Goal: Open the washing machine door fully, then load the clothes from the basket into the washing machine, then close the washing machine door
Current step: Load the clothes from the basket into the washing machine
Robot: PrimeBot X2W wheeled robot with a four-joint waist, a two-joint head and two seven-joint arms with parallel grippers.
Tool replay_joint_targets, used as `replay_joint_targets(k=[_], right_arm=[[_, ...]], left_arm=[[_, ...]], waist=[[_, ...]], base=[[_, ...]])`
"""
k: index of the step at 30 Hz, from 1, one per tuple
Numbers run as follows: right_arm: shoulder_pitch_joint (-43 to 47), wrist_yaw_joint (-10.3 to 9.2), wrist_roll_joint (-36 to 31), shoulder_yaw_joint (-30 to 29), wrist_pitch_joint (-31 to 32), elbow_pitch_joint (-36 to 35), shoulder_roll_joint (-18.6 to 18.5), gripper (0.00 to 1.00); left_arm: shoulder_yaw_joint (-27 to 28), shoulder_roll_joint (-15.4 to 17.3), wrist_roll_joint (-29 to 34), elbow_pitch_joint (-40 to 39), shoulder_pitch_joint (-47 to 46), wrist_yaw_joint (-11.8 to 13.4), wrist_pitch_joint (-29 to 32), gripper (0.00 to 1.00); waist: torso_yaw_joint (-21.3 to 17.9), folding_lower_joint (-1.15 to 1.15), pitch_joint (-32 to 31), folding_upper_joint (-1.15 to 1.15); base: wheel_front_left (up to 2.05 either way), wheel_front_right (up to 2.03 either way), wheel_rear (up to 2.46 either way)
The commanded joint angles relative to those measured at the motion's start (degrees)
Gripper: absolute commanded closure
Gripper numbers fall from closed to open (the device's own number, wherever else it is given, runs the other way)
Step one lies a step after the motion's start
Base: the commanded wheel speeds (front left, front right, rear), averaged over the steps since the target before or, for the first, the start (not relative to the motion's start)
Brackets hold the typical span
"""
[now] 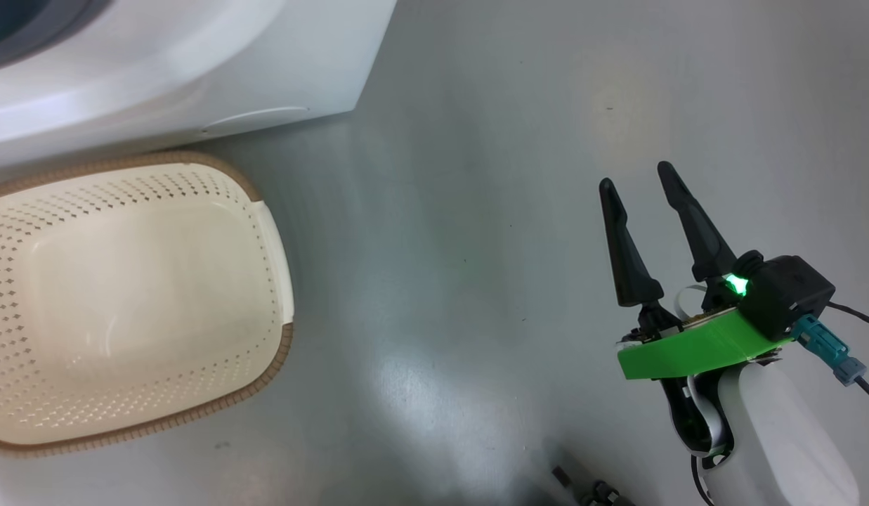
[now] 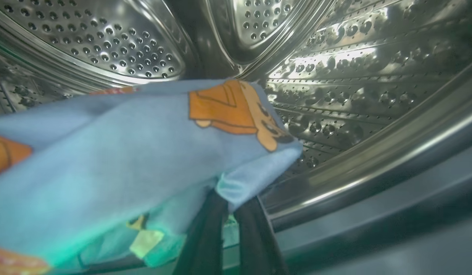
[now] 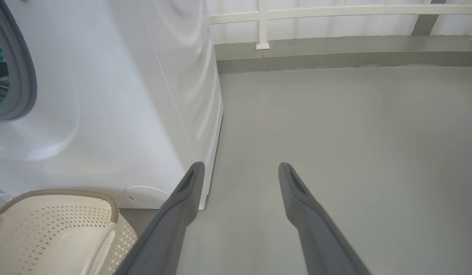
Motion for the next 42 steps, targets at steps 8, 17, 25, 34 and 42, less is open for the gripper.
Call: replay_joint_targets(k=[8,17,25,34,42], right_arm=[[0.5,0.25,0.8,1.3,-0.4,-0.8,0.2,0.00],[0.9,0.25,0.4,0.8,-0.4,-0.8,-0.4,0.00],[1.7,0.25,0.2,0.1,-0.4,-0.9,-1.5,0.00],[2.6,0.25,0.1,-0.4,-0.4,-0.7,-2.9,0.00],[4.5,0.25,0.1,-1.1,-0.4,0.0,-5.1,0.00]], left_arm=[[-1.0,2.5,-1.5,0.2,-0.4,-0.2,2.8,0.00],[-3.0,-0.1,-6.1,-0.2,2.4,-0.3,-0.4,0.00],[-6.8,-1.9,-12.7,-3.2,7.6,-0.3,-3.8,0.00],[-10.9,-1.2,-19.7,-7.3,13.7,-0.3,-6.6,0.00],[-11.5,0.2,-23.1,-13.0,22.2,-0.3,-7.4,0.00]], waist=[[0.6,0.00,-1.0,0.00],[2.1,0.00,-3.0,0.00],[4.0,0.00,-5.3,0.00],[5.7,0.00,-8.6,0.00],[7.4,0.00,-14.2,0.00]], base=[[0.00,0.00,0.00],[0.00,0.00,0.00],[0.00,0.00,0.00],[0.00,0.00,0.00],[0.00,0.00,0.00]])
